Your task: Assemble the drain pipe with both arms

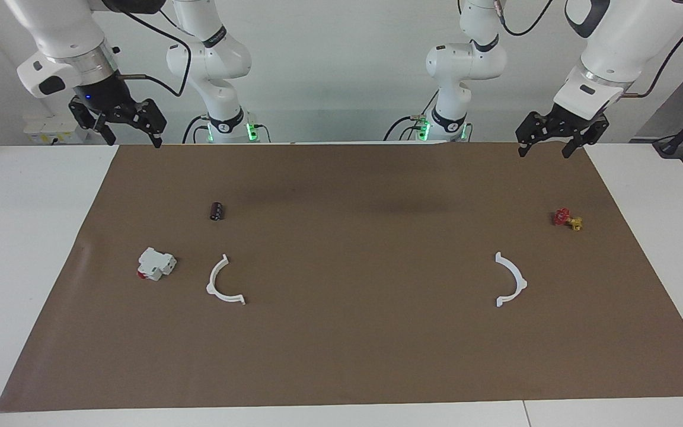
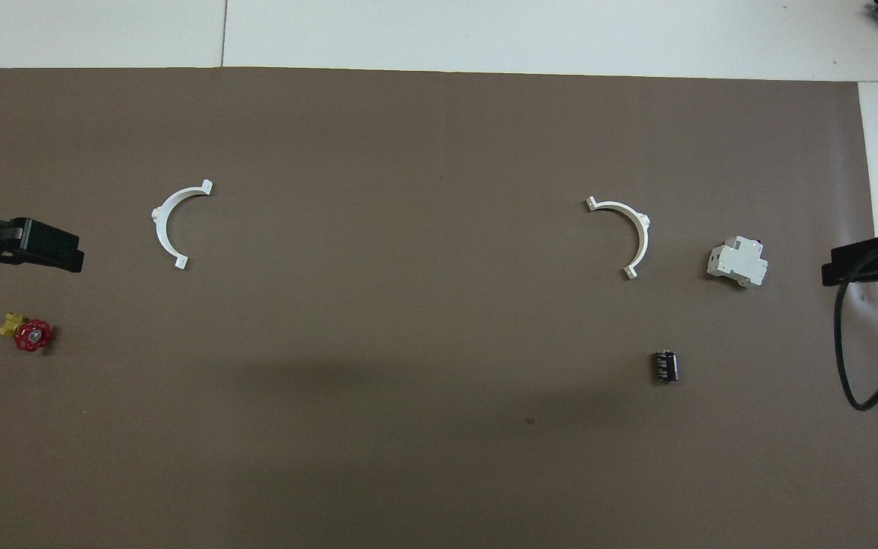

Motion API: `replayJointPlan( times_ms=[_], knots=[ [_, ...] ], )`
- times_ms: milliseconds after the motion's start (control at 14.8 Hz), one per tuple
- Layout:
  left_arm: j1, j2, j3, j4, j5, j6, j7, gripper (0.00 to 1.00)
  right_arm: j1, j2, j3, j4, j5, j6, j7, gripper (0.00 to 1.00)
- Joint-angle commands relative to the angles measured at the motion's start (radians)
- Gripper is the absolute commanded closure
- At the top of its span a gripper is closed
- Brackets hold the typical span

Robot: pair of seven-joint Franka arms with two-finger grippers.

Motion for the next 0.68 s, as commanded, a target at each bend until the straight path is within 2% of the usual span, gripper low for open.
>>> replayJointPlan(
  times_ms=[0,610],
  knots=[
    [0.009,-0.024,-0.001,-0.026,-0.001,0.0,0.014,0.0,-0.003,-0.022,0.004,-0.035,-0.017,0.025,0.018,0.0],
    [0.009,-0.024,-0.001,-0.026,-0.001,0.0,0.013,0.0,-0.007,-0.022,0.004,-0.038,-0.004,0.025,0.017,0.0]
  ],
)
